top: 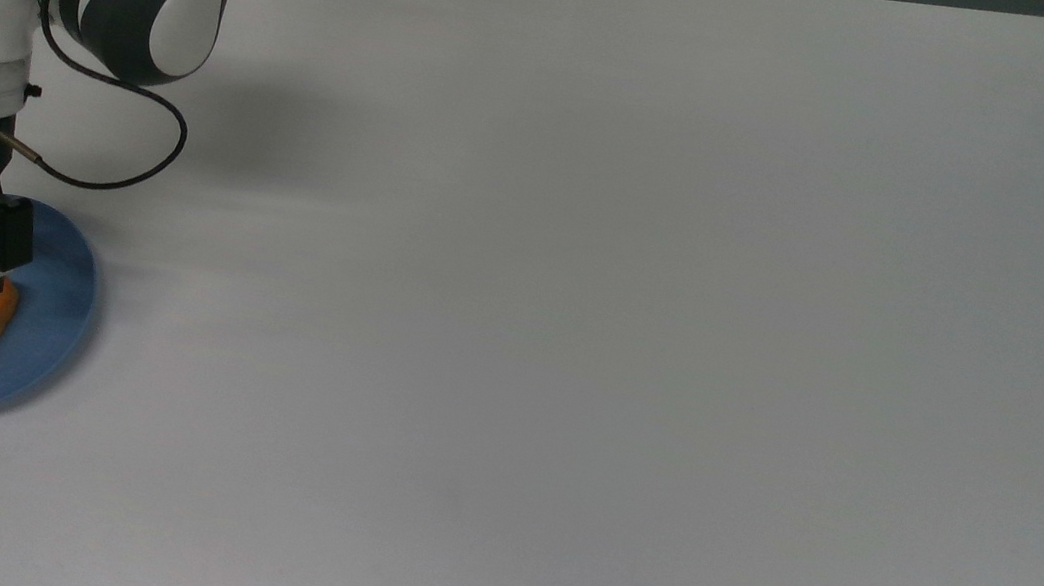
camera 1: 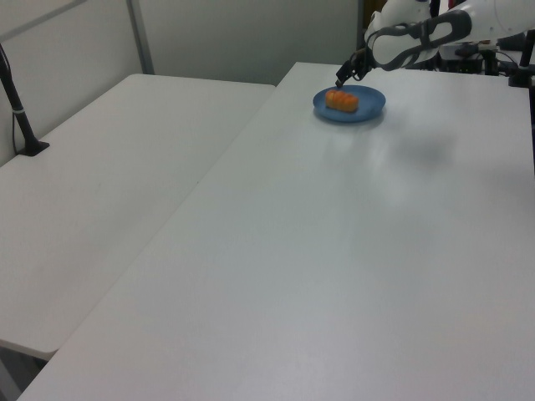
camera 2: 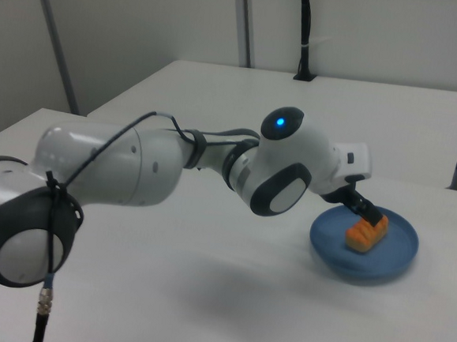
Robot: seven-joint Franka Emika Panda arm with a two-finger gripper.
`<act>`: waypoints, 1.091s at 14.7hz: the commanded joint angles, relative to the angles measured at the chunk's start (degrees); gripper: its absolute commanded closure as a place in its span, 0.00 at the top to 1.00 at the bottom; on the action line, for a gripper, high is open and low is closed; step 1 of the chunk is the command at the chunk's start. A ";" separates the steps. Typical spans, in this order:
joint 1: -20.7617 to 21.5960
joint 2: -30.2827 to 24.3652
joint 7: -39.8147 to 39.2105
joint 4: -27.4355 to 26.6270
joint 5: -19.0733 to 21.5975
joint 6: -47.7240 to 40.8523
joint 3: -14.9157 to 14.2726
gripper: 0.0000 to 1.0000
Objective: Put the bread on the table
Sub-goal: 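Move the open gripper over the orange bread roll on the blue plate, then lower the gripper onto the bread roll and close it around the roll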
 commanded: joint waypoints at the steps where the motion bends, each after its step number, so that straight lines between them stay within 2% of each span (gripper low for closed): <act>1: 0.03 4.41 -1.07 3.64 1.34 3.52 -0.25 1.00; 8: 0.03 6.79 -1.24 3.73 1.16 6.69 -0.25 0.99; 9: 0.03 7.32 -1.24 3.82 0.99 7.04 -0.25 0.86; 10: 0.03 7.58 -2.46 3.73 0.55 7.22 -0.25 0.64; 12: 0.03 7.59 -6.15 3.56 0.54 7.22 -0.25 0.34; 14: 0.03 7.59 -6.34 3.64 0.46 7.22 -0.25 0.22; 16: 0.20 7.59 -7.30 3.64 0.46 7.22 -0.25 0.04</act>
